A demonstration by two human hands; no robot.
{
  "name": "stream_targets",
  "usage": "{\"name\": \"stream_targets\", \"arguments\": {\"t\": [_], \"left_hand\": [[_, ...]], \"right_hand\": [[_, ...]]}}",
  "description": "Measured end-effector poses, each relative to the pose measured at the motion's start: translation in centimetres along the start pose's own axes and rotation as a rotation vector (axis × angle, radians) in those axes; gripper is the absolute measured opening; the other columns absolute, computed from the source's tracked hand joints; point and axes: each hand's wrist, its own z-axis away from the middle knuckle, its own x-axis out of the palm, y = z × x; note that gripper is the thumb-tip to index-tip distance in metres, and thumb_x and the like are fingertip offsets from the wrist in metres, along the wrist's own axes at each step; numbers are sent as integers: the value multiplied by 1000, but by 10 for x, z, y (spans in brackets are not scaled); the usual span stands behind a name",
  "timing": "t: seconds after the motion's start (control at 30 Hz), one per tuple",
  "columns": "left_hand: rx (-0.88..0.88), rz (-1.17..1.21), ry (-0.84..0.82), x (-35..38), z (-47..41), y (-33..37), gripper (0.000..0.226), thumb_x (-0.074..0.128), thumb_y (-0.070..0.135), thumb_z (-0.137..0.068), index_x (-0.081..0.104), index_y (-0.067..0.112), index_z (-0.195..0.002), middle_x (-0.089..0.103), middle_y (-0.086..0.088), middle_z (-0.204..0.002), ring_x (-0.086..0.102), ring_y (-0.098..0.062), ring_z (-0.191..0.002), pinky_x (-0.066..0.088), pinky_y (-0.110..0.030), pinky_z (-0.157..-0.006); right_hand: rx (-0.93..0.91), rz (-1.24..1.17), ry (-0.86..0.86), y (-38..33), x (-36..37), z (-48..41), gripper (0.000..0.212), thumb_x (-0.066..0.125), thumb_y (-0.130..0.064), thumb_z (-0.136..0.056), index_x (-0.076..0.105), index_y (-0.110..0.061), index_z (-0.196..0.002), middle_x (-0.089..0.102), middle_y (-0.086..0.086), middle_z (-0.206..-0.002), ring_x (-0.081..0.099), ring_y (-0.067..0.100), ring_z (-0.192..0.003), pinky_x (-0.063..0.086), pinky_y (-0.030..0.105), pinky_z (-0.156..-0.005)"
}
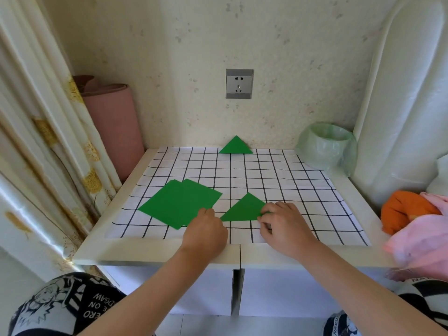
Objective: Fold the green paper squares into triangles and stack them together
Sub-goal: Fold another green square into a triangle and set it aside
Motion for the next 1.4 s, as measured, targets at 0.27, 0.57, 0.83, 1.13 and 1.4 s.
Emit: {"name": "stream_targets", "arguments": {"t": [0.27, 0.57, 0.83, 1.13, 1.4], "left_hand": [[299, 293, 188, 17, -22, 1, 39, 46, 20, -92, 63, 3, -122, 59, -12, -126, 54, -27, -118, 49, -34, -97], [413, 200, 151, 36, -29, 27, 45, 35, 43, -94, 66, 19, -113, 61, 0, -111, 57, -22, -103, 51, -33, -77], [414, -103, 34, 24, -34, 45, 61, 17, 67, -93, 32, 39, -146, 43, -6, -118, 42, -25, -107, 44, -38, -85], [362, 0, -9, 19, -42, 46, 52, 29, 66, -94, 43, 45, -140, 46, -2, -117, 42, -22, -113, 44, -36, -88], [323, 310, -84, 18, -61, 29, 45, 56, 39, -95, 52, 27, -138, 48, 1, -120, 39, -16, -117, 37, -27, -97]], "right_hand": [[-32, 35, -16, -5, -1, -2, 30, 41, -31, -82, 66, -22, -68, 60, -7, -81, 54, 20, -77, 42, 35, -77], [-56, 53, -93, -3, -2, 5, 45, 30, -32, -87, 73, -20, -91, 62, -6, -95, 56, 20, -88, 44, 37, -80], [130, 93, -101, 20, -16, 17, 32, 45, -29, -92, 76, -26, -94, 68, -9, -101, 59, 20, -92, 45, 36, -78], [317, 183, -164, 33, -34, 19, 30, 45, -34, -93, 74, -26, -96, 66, -8, -101, 54, 19, -92, 34, 31, -72], [133, 176, -43, 42, -29, 5, 20, 64, -28, -83, 74, -24, -100, 66, -4, -99, 61, 23, -88, 44, 39, -80]]}}
